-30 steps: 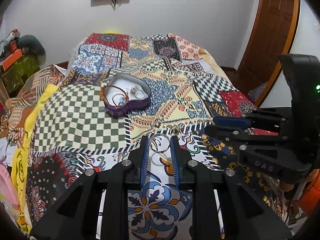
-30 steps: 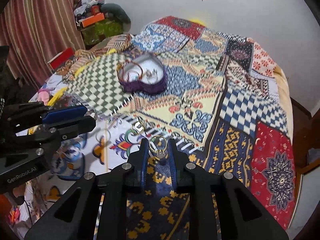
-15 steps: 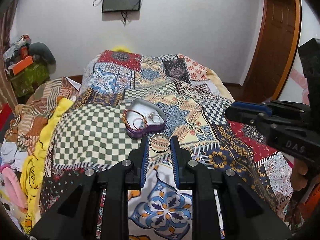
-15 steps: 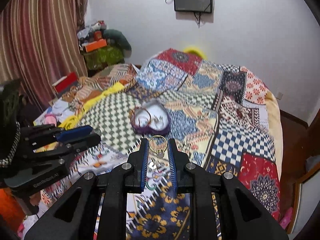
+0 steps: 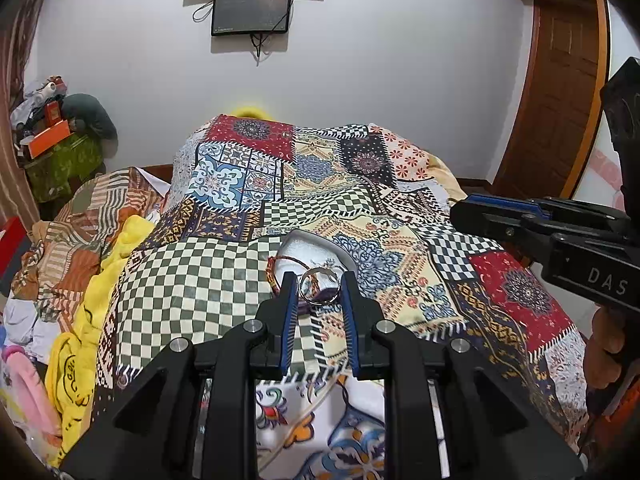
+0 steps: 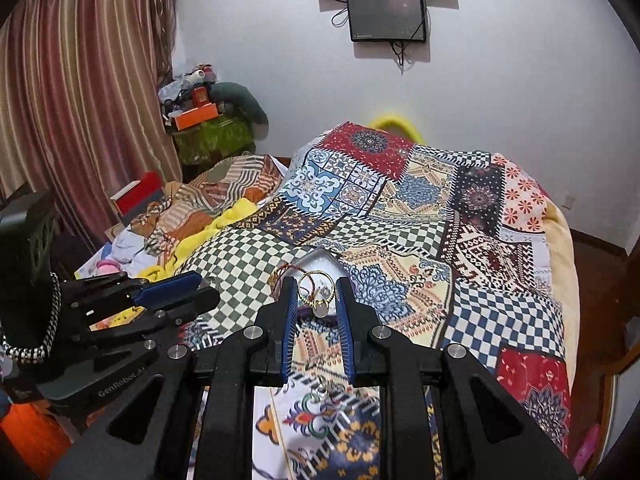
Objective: Organize jewelry
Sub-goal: 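Carry both gold rings over the purple heart tin with both tools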
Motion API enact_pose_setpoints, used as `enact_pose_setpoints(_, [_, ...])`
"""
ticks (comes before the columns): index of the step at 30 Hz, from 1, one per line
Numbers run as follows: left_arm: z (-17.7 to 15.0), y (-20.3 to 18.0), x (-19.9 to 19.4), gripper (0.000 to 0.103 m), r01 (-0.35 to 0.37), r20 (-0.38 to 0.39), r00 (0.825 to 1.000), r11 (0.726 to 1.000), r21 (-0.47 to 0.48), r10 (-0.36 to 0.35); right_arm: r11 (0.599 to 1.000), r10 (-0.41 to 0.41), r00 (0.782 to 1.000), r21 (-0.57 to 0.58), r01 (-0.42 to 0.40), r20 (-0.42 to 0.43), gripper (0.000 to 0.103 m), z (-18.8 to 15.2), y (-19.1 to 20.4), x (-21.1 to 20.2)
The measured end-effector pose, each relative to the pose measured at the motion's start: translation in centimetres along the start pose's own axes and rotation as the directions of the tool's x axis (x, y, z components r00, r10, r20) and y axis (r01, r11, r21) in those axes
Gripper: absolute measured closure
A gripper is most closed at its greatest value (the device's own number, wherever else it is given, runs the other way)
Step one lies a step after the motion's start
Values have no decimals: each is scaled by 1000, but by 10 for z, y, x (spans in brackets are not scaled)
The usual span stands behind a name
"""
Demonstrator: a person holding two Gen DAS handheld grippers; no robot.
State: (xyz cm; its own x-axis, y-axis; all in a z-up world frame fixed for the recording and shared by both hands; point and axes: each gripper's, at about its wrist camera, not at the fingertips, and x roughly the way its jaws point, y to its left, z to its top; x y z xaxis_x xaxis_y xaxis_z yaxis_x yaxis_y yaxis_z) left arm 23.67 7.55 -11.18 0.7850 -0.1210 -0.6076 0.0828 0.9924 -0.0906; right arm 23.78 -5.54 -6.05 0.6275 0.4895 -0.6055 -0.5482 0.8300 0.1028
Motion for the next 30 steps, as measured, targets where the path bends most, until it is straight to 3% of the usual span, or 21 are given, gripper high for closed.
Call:
enact_pose_setpoints(13, [6,18,54,83,-3,-37,999,1000,-9,3,999,27,999,18,-26,-45,86,15,-9,51])
enact_pose_setpoints(30, [3,36,123,83,11,-144,990,1000,-24,-14,997,68,977,35,-63,-203,86,22,-18,126])
